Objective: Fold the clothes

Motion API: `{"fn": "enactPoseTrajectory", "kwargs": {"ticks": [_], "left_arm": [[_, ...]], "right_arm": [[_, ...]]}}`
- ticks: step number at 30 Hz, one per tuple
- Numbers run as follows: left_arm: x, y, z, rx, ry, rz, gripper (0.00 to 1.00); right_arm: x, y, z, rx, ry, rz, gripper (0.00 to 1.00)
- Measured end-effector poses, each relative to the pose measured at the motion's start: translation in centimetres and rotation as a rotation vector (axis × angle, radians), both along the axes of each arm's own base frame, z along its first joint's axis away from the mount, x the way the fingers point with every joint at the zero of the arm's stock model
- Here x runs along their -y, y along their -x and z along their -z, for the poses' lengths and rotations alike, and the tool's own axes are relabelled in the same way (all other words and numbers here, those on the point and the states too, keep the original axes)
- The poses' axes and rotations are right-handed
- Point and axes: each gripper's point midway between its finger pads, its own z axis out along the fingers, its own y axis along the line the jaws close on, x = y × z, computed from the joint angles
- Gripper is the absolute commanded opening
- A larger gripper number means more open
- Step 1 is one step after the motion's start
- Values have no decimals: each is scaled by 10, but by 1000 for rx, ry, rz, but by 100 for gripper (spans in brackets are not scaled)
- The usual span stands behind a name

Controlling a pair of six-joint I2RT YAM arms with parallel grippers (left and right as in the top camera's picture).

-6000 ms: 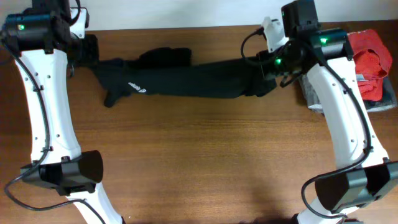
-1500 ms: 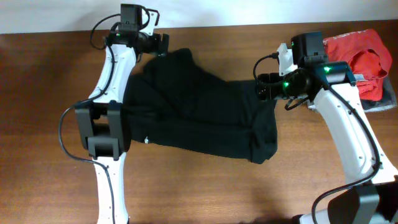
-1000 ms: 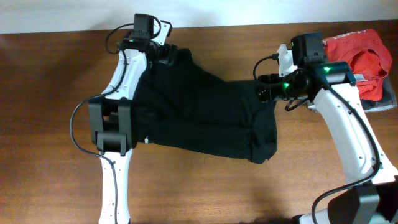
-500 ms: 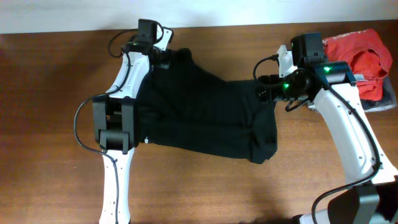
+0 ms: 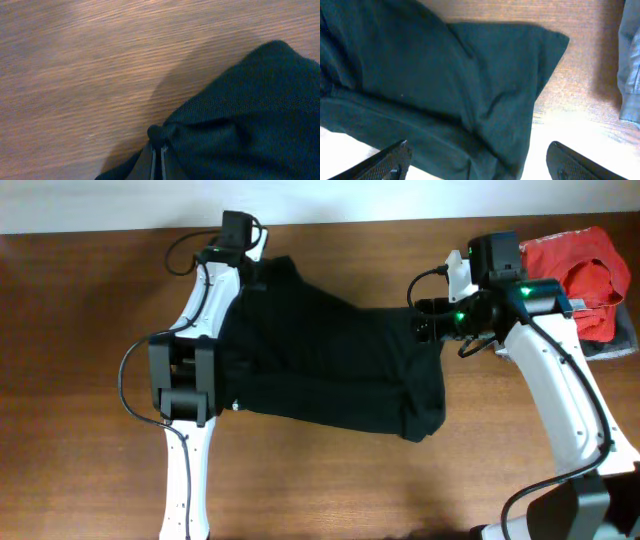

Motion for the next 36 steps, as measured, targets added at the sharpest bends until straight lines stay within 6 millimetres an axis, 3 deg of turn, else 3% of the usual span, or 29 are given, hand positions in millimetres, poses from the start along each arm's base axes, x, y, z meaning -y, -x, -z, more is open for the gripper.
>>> {"fn": "enactPoseTrajectory", "kwargs": {"ticks": [5, 13, 17, 23, 34, 36], "left_arm": [[-35, 9, -6, -53, -30, -86, 1], [-79, 20, -49, -55, -33, -197, 1], [-80, 26, -65, -56, -37, -203, 1], [-73, 30, -64, -74, -39, -193, 1], [-65, 31, -64, -75, -39, -181, 1], [-64, 31, -64, -75, -39, -179, 0]], "right_arm": [[-2, -23, 11, 36, -2, -1, 90], [-6, -76, 74, 47, 10, -23, 84], [-7, -108, 95, 117, 21, -33, 79], [-6, -144, 116, 218, 39, -24, 77], [1, -169, 180, 232, 84, -1, 77], [2, -174, 181, 250, 88, 0, 74]]}}
